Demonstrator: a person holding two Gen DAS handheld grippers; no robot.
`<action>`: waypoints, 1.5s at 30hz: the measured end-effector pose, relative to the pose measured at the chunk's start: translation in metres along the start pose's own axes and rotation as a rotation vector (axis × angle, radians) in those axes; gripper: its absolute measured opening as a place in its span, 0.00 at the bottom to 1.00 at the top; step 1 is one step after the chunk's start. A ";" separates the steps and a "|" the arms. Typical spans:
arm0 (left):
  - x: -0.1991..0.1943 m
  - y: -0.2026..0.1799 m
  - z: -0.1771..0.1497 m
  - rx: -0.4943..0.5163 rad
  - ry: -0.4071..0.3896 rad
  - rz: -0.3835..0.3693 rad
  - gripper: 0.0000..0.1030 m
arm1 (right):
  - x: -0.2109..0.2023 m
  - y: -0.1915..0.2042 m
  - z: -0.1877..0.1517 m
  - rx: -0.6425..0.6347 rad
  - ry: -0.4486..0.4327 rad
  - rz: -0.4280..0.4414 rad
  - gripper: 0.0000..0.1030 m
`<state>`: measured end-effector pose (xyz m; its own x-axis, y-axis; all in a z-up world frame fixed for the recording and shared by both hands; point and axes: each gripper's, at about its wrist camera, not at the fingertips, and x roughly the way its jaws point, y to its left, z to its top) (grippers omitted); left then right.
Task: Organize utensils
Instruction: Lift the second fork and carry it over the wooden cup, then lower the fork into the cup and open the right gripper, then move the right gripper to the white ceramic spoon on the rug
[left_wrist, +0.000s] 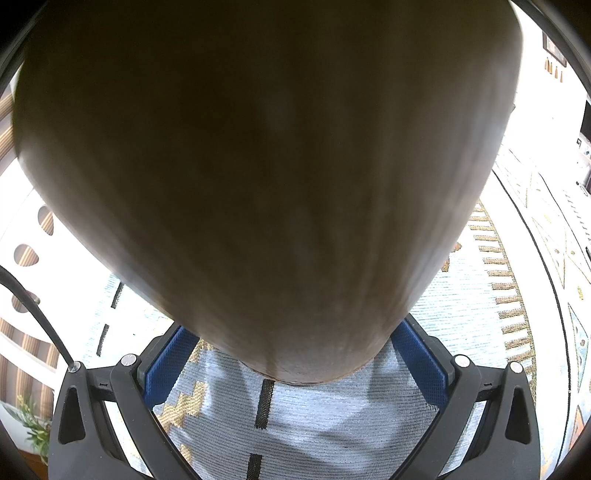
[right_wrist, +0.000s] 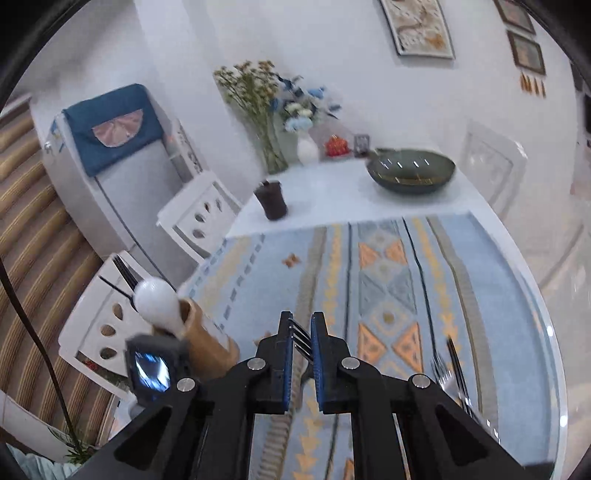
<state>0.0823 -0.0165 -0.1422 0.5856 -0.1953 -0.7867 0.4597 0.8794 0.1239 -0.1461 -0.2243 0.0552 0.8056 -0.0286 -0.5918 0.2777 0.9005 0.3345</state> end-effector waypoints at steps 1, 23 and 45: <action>0.000 0.000 0.000 0.000 0.000 0.000 1.00 | -0.001 0.007 0.010 -0.007 -0.017 0.021 0.08; 0.000 0.013 0.000 -0.025 0.006 -0.043 1.00 | 0.071 0.148 0.061 -0.213 -0.038 0.211 0.08; -0.039 0.003 -0.013 -0.047 -0.076 -0.098 0.85 | -0.009 0.031 0.038 -0.149 -0.060 -0.225 0.55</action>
<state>0.0523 -0.0009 -0.1191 0.5895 -0.3117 -0.7452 0.4862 0.8737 0.0191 -0.1250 -0.2125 0.0992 0.7634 -0.2569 -0.5927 0.3769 0.9223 0.0857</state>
